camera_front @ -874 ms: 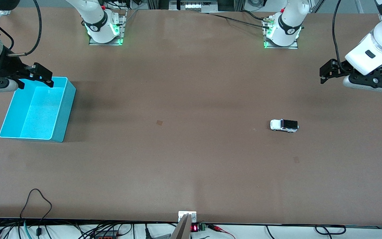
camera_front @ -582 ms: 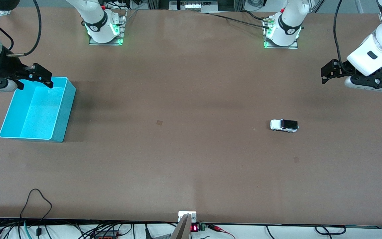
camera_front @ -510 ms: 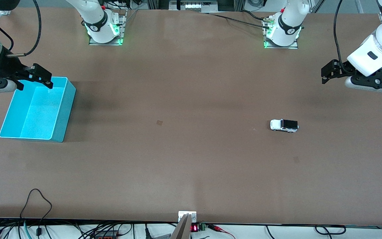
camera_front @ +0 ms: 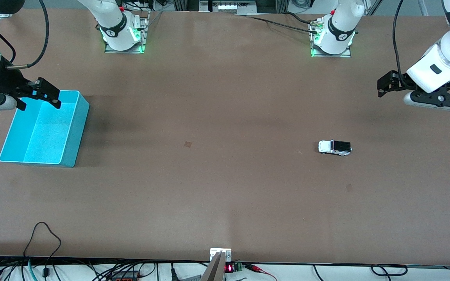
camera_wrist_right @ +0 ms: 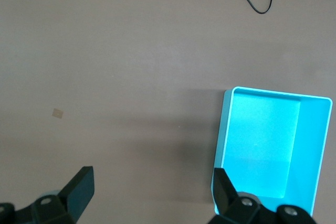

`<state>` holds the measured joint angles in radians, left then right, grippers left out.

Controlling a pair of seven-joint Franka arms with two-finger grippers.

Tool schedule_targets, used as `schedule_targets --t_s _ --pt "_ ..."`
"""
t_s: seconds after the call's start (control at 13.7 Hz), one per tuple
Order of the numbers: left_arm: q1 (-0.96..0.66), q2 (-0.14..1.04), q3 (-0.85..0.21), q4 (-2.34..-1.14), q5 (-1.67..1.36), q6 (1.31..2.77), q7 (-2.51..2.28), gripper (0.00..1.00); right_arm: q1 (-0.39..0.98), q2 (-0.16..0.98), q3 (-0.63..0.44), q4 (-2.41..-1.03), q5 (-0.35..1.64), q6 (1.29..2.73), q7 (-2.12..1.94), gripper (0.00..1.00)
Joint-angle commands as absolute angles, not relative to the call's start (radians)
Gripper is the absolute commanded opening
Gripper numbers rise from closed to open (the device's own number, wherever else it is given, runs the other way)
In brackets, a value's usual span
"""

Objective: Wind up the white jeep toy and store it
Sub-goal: 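Move the left gripper toward the white toy jeep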

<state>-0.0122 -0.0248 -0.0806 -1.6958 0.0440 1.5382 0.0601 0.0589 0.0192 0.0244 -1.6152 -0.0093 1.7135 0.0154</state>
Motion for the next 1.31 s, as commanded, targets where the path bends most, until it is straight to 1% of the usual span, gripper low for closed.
schedule_targets --t_s 0.0,0.07,0.22,0.73,1.02,1.24 --pt "-0.011 0.018 -0.081 -1.658 0.032 1.436 0.081 1.0 0.063 0.017 0.028 -1.615 -0.025 1.72 0.002 1.0" --pt "-0.012 0.041 -0.083 -1.658 0.032 1.418 0.093 1.0 0.064 0.017 0.031 -1.612 -0.026 1.721 0.002 1.0" --pt "-0.017 0.092 -0.087 -1.657 0.038 1.428 0.17 1.0 0.061 0.021 0.031 -1.614 -0.049 1.73 0.014 1.0" --pt "-0.002 0.184 -0.087 -1.686 0.037 1.551 0.685 1.0 0.075 0.015 0.031 -1.617 -0.061 1.718 0.005 1.0" --pt "0.005 0.183 -0.086 -1.801 0.04 1.681 0.941 1.0 0.083 0.017 0.032 -1.617 -0.081 1.715 0.014 1.0" --pt "0.008 0.181 -0.086 -1.942 0.066 1.901 1.145 1.0 0.08 0.029 0.031 -1.617 -0.081 1.704 0.002 1.0"
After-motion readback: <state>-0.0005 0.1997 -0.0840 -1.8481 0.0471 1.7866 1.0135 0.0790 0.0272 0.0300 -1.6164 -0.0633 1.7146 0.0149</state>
